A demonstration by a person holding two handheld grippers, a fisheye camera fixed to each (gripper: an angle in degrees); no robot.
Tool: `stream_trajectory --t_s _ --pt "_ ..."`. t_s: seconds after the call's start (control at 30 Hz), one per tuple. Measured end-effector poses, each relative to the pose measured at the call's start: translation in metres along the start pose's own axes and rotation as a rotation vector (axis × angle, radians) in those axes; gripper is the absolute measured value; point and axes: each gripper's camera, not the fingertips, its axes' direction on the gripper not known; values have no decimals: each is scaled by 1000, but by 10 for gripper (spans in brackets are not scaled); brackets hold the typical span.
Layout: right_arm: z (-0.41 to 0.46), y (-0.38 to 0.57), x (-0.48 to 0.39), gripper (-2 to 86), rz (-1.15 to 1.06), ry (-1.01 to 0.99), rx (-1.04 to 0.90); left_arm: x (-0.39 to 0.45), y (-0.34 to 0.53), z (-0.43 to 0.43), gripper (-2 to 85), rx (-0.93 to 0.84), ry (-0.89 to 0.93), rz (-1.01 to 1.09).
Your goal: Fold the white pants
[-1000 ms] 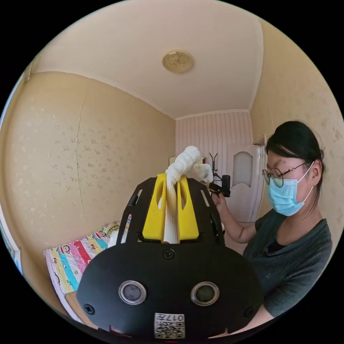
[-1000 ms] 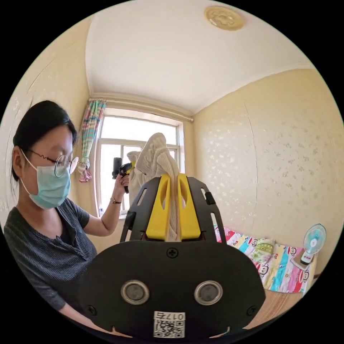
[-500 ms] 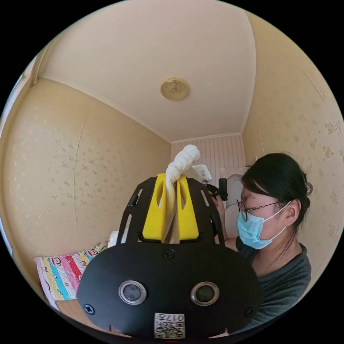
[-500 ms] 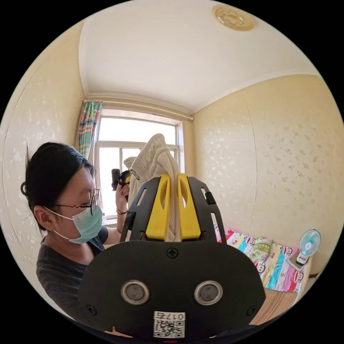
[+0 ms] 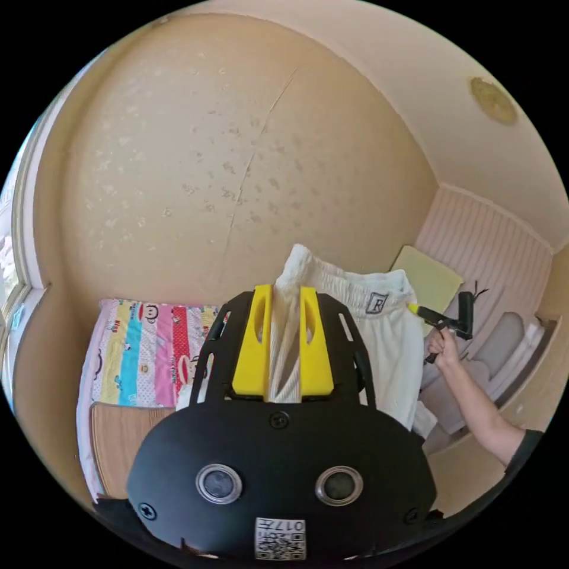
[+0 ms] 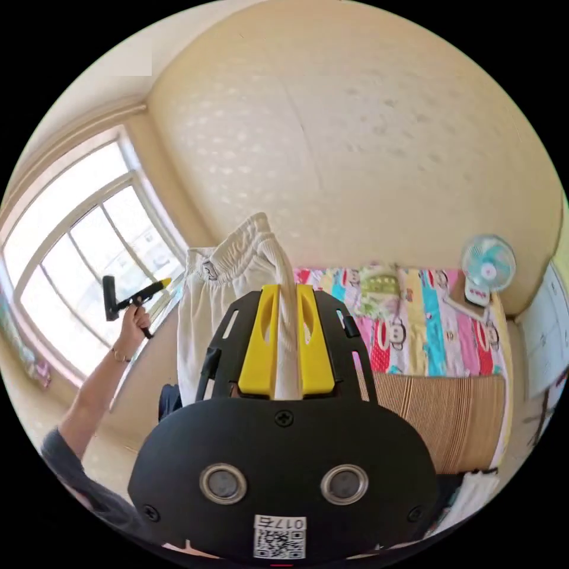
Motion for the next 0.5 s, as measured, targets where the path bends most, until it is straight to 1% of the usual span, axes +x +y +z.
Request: stream_trajectory --t_s 0.03,0.07,0.1,0.13,0.17,0.2,0.23,0.27,0.3,0.33,0.37,0.4,0.47,0.5 --pt "25 10 33 18 109 3 -6 -22 2 20 67 -69 -34 -26" --pt "48 32 59 16 141 -40 -14 -63 18 48 69 -162 -54 -102" --pt "61 44 69 15 140 -42 -37 -98 51 63 72 -181 -28 -146" --pt "88 74 90 13 138 -2 -118 -114 72 68 72 -186 -18 -157" --pt "117 111 110 11 125 50 -220 -142 121 79 73 -227 -27 -175" --pt "130 132 120 11 117 67 -271 -169 175 91 75 -322 -56 -207" --pt "155 178 141 11 110 78 -377 -182 204 98 75 -384 -71 -226" --pt "177 225 161 11 121 74 -483 -206 265 108 76 -514 -89 -252" --pt "187 249 170 11 132 73 -538 -226 325 113 77 -640 -106 -277" --pt "203 296 186 13 160 76 -637 -235 351 113 78 -694 -119 -294" --pt "217 339 198 15 193 74 -730 -251 402 110 80 -792 -142 -338" --pt "223 359 203 17 211 67 -770 -264 443 102 81 -867 -143 -374" --pt "237 420 208 30 297 -26 -863 -277 488 87 87 -949 -144 -399" --pt "240 431 206 35 313 -63 -877 -284 506 76 91 -985 -166 -400"
